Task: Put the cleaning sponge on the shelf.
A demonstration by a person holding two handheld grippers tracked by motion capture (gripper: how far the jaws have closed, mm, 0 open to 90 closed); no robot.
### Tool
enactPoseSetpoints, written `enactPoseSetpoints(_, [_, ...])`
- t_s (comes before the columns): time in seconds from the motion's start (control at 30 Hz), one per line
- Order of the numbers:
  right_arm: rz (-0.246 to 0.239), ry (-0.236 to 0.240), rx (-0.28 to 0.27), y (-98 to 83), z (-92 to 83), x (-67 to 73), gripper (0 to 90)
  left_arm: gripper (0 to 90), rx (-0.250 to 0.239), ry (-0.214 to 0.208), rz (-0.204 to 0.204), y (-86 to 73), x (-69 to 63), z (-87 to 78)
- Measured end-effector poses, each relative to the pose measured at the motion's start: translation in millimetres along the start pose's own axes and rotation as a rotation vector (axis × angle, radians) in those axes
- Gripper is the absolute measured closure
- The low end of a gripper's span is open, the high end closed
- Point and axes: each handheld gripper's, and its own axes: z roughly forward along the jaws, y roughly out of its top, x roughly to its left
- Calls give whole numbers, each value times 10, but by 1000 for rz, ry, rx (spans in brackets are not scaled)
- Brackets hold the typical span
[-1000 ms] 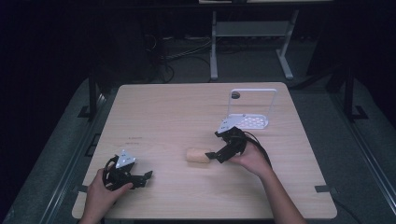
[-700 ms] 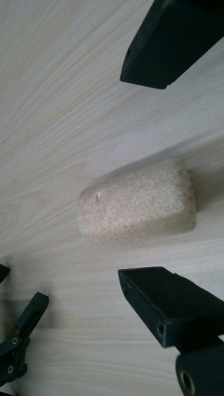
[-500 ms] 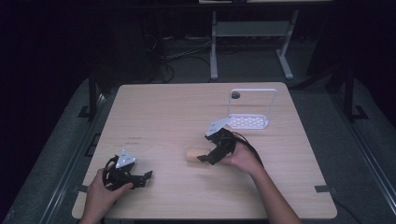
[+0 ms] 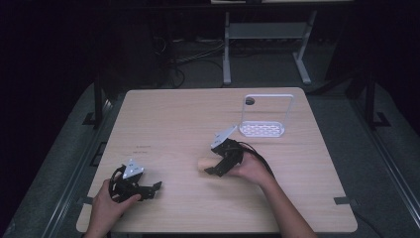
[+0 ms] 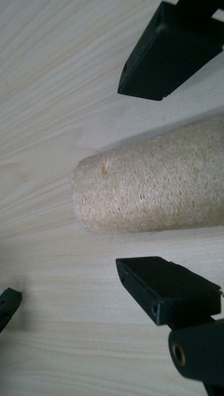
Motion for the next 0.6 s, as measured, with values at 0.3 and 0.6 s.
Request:
enactPoseSetpoints(0.3, [-5, 11, 27, -27, 99, -16, 146, 128, 0, 1, 3, 0, 2, 0])
enactPoseSetpoints(0.6, [-17, 16, 41, -50, 153, -24, 213, 128, -2, 0, -1, -1, 0, 2])
